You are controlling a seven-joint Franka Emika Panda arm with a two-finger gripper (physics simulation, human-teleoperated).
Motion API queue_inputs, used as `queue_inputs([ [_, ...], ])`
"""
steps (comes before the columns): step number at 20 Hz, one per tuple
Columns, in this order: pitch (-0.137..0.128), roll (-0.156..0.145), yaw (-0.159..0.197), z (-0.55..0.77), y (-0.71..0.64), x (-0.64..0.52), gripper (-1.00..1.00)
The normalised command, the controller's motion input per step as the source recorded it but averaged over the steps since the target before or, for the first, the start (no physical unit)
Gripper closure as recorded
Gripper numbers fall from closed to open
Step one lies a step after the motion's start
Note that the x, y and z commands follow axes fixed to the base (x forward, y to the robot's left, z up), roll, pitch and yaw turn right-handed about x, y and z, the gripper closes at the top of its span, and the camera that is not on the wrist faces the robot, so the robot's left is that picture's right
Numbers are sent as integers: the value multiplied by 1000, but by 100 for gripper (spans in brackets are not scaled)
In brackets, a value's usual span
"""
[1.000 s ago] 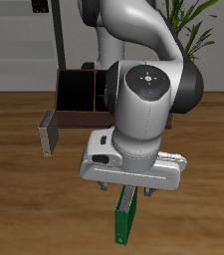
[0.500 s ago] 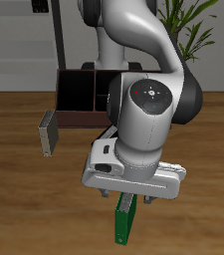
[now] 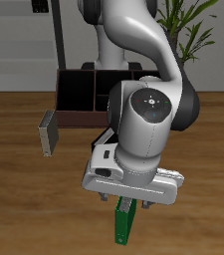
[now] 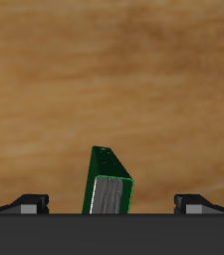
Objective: Place the red mug into the back desk caddy's right compartment and place the green book into the back desk caddy's back compartment
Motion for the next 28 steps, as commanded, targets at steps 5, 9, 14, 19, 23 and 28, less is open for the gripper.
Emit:
queue_inputs([
  [5, -10, -14, -17, -72, -66, -19, -100],
  [9, -5, -21, -10, -192, -38, -85, -100],
  [14, 35, 21, 13, -223, 90, -38, 100],
  [19, 14, -6, -17, -43, 9, 14, 100],
  [23, 15, 0, -28, 12, -18, 33, 100],
  [28, -12, 14, 13, 155, 33, -27, 100],
])
